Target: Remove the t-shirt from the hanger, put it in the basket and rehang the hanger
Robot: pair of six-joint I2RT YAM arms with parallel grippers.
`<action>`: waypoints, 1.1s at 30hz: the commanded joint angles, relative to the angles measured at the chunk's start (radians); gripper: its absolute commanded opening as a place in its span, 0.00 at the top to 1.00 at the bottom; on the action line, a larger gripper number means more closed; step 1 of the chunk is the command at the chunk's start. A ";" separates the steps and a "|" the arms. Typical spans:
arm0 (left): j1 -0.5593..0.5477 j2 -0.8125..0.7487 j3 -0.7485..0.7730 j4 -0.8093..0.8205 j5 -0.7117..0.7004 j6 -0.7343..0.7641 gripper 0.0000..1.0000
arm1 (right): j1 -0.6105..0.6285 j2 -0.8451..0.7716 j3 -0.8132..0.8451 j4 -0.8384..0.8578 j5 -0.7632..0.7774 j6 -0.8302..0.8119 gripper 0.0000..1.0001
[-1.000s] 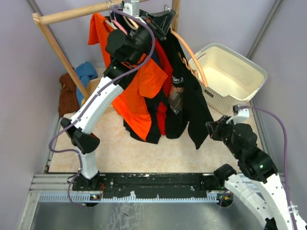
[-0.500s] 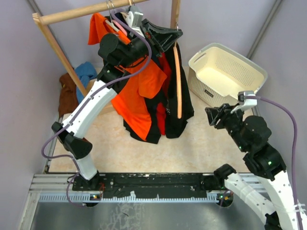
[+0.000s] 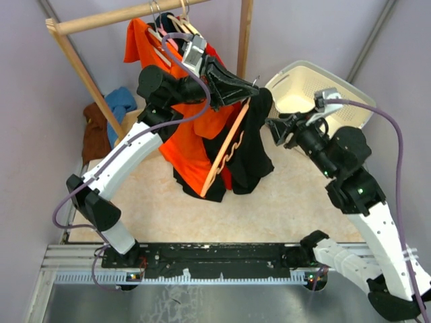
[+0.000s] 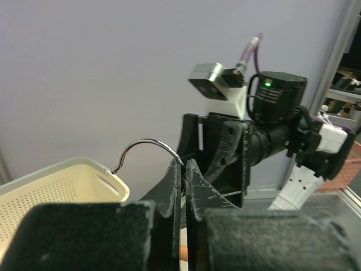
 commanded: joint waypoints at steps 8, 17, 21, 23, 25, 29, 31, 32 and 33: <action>0.007 -0.097 -0.065 0.144 0.096 -0.075 1.00 | 0.007 0.088 0.038 0.195 -0.218 0.036 0.57; 0.007 -0.082 -0.061 0.191 0.120 -0.125 1.00 | 0.007 0.114 0.015 0.256 -0.309 0.058 0.58; 0.007 -0.080 -0.062 0.196 0.117 -0.132 1.00 | 0.007 0.122 0.001 0.263 -0.317 0.062 0.61; 0.007 -0.080 -0.062 0.202 0.117 -0.137 1.00 | 0.007 0.126 -0.009 0.269 -0.318 0.064 0.64; 0.007 -0.079 -0.062 0.211 0.121 -0.148 1.00 | 0.007 0.127 -0.018 0.285 -0.323 0.069 0.67; 0.007 -0.073 -0.064 0.230 0.130 -0.171 1.00 | 0.007 0.131 -0.026 0.302 -0.326 0.074 0.71; 0.007 -0.068 -0.064 0.243 0.132 -0.187 1.00 | 0.007 0.135 -0.031 0.310 -0.329 0.077 0.73; 0.007 -0.065 -0.064 0.253 0.133 -0.201 1.00 | 0.007 0.135 -0.035 0.316 -0.328 0.080 0.75; 0.007 -0.061 -0.064 0.263 0.136 -0.213 1.00 | 0.007 0.134 -0.039 0.321 -0.325 0.081 0.81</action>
